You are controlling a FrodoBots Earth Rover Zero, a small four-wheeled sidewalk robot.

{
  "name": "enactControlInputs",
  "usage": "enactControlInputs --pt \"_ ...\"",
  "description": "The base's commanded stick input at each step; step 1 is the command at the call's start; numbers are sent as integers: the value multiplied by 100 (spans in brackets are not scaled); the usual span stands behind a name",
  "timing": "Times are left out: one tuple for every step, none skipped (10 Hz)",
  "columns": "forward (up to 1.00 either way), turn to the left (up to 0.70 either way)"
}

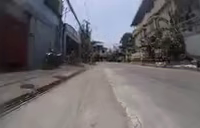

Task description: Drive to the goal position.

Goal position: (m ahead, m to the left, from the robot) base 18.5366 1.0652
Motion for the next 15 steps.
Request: enactControlInputs --pt "100 -3" --pt "100 -3" --pt "100 -3" --pt "100 -3" --pt "100 -3" --pt "100 -3" --pt "100 -3" --pt "100 -3" --pt "100 -3" --pt "100 -3" --pt "100 -4" --pt "100 -10" --pt "100 -21" --pt "100 -40" --pt "100 -40"
